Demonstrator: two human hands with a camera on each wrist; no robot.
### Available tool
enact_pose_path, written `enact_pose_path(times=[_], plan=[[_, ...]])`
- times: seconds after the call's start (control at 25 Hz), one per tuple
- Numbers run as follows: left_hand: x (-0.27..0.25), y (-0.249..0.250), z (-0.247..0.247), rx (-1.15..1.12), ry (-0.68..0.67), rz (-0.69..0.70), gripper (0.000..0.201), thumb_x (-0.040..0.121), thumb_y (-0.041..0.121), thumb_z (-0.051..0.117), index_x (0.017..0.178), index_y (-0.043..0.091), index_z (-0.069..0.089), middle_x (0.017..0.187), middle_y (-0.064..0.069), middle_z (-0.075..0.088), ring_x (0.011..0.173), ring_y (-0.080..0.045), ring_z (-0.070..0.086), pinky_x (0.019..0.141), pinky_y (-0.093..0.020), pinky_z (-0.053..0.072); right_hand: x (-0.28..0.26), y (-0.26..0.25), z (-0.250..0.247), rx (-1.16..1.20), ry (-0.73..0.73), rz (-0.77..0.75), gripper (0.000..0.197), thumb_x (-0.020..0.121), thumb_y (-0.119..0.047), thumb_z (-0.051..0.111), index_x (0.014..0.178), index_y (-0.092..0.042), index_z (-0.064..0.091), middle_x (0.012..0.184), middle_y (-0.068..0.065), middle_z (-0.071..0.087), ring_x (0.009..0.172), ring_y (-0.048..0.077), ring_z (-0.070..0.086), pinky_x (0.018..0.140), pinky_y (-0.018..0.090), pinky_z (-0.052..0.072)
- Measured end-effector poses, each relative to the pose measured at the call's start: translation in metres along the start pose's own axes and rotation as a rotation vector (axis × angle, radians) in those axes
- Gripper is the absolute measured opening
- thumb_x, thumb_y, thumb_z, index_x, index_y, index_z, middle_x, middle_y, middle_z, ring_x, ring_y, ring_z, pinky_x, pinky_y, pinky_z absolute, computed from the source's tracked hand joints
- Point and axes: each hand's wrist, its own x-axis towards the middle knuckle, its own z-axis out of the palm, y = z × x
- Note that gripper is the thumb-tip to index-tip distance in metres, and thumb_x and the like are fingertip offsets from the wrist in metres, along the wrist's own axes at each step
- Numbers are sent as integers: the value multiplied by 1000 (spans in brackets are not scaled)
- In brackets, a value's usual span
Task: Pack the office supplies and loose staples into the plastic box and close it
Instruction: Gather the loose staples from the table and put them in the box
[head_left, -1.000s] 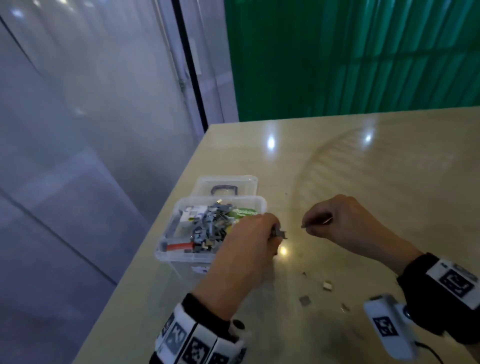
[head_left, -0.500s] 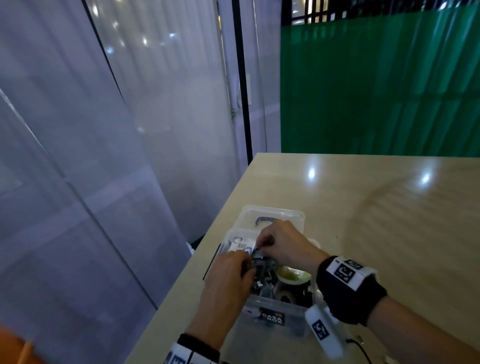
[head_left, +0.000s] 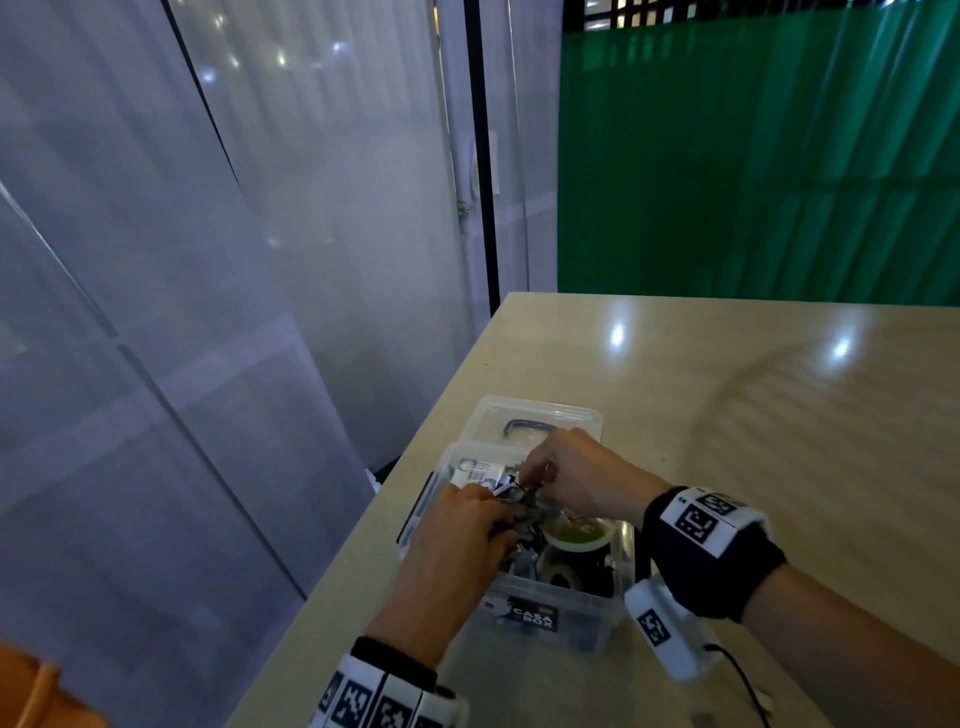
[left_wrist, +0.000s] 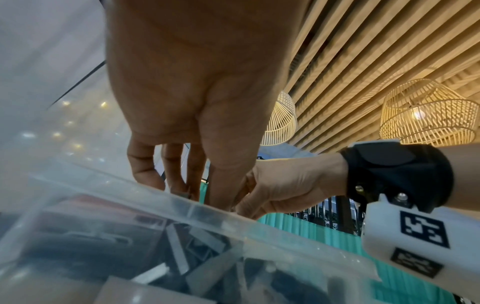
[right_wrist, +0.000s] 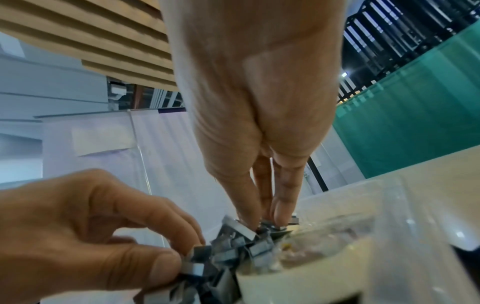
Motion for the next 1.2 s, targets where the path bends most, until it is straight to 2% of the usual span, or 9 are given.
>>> enact_pose_path(times=[0.12, 0.28, 0.44, 0.6, 0.72, 0.88, 1.04, 1.12, 1.2], plan=[[2, 10, -6, -7, 53, -13, 20, 95, 31, 60, 107, 24, 74, 108, 5, 66, 100, -12, 56, 86, -24, 44, -7, 1, -5, 29, -25, -25, 25, 81, -3, 73, 98, -20, 81, 86, -4, 74, 76, 7, 65, 66, 19, 51], [10, 27, -15, -55, 102, -33, 20, 96, 26, 57, 107, 19, 73, 109, 2, 66, 102, -16, 57, 81, -22, 38, -27, 7, -23, 85, 71, -11, 25, 85, -3, 72, 104, -18, 79, 99, -2, 76, 89, 7, 69, 82, 24, 57], [20, 59, -9, -122, 121, 29, 18, 93, 22, 61, 108, 18, 73, 112, 0, 66, 104, -20, 57, 89, -35, 48, -65, 16, -45, 98, 139, 15, 22, 84, -9, 77, 104, -18, 79, 97, -5, 76, 87, 1, 69, 79, 16, 56], [25, 114, 3, -159, 70, 147, 22, 94, 23, 63, 114, 16, 71, 115, -5, 65, 108, -24, 57, 92, -34, 45, -127, 41, -64, 123, 115, 94, 19, 84, -15, 78, 103, -19, 79, 93, -8, 76, 86, 1, 70, 78, 17, 55], [20, 156, 27, -209, -13, 225, 24, 95, 24, 61, 116, 17, 70, 112, -4, 66, 103, -22, 60, 92, -37, 48, -171, 80, -52, 78, -32, 250, 17, 87, -23, 78, 103, -21, 77, 91, -5, 76, 81, 7, 71, 75, 25, 56], [7, 191, 76, -168, -307, 228, 23, 97, 22, 57, 113, 13, 71, 109, -9, 67, 95, -26, 64, 88, -42, 54, -213, 130, -7, -16, -178, 485, 18, 88, -28, 75, 105, -23, 75, 105, -6, 74, 89, 6, 67, 82, 27, 53], [-1, 180, 121, 9, -434, 163, 21, 96, 14, 55, 111, 6, 67, 116, -13, 60, 108, -32, 58, 88, -41, 50, -231, 147, 29, -64, -56, 547, 29, 94, -12, 61, 122, -10, 69, 121, 6, 67, 108, 23, 63, 92, 33, 49], [-6, 168, 137, 94, -453, 171, 24, 88, 7, 63, 112, 6, 61, 120, -11, 54, 111, -32, 52, 88, -38, 46, -232, 148, 43, -58, 12, 521, 31, 92, -4, 53, 120, 2, 66, 122, 18, 63, 111, 33, 59, 96, 42, 48], [-11, 157, 148, 163, -465, 178, 37, 83, 12, 71, 117, 9, 58, 124, -9, 52, 113, -29, 49, 93, -37, 43, -233, 145, 60, -65, 6, 482, 32, 88, -1, 52, 116, 3, 66, 122, 17, 59, 115, 34, 55, 97, 45, 46]])
